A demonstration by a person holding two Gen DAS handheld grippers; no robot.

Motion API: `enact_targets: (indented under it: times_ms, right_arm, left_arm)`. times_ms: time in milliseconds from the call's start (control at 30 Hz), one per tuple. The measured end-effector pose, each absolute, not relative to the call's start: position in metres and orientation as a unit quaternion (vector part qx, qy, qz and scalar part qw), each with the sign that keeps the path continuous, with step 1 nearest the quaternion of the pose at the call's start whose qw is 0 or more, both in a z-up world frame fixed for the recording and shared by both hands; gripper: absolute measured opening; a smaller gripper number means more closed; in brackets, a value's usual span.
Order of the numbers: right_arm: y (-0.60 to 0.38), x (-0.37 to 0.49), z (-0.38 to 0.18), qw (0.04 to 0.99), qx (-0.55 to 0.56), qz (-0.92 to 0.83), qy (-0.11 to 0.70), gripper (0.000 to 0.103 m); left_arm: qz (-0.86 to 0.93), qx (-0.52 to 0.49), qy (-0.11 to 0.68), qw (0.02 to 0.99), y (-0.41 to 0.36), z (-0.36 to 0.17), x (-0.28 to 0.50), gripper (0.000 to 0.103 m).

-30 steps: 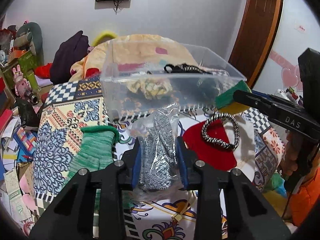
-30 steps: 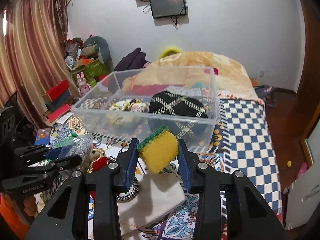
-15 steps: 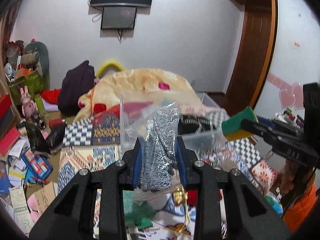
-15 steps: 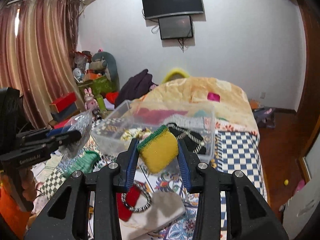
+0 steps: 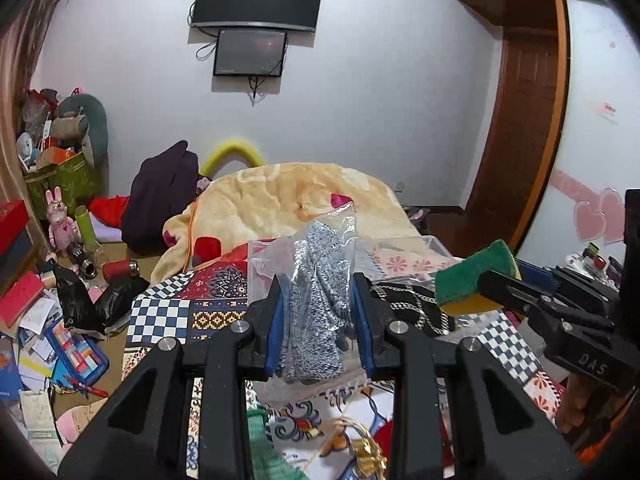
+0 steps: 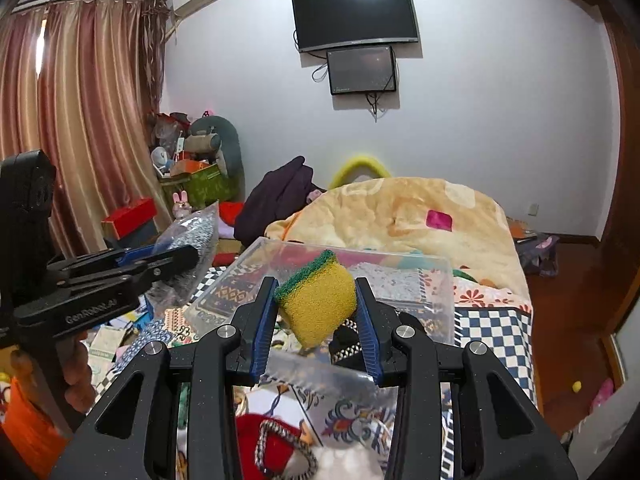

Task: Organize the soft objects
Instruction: 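Lower grey fabric bag and yellow sponge into the clear box and release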

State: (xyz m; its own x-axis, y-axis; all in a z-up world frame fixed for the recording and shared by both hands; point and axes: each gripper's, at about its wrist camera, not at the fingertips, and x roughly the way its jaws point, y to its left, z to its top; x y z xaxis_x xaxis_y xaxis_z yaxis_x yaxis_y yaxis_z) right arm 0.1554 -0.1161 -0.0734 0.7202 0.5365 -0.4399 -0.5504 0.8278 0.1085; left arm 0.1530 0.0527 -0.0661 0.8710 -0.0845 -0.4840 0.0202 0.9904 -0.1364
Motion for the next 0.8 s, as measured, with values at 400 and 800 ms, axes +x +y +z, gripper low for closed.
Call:
enact_targets:
  times_ms: [400,800]
  right_arm:
    - [-0.093,0.194,-0.102,0.909,-0.015,0.290,0.299,0.035]
    - [-0.087,0.199,-0.126,0.890,-0.028,0.291,0.349,0.037]
  left_arm:
    - [-0.025,-0.080,0.319,0.944,0.053,-0.103,0.205,0.031]
    - [-0.028,-0.060,0.342,0.937,0.046,-0.117,0.211,0.031]
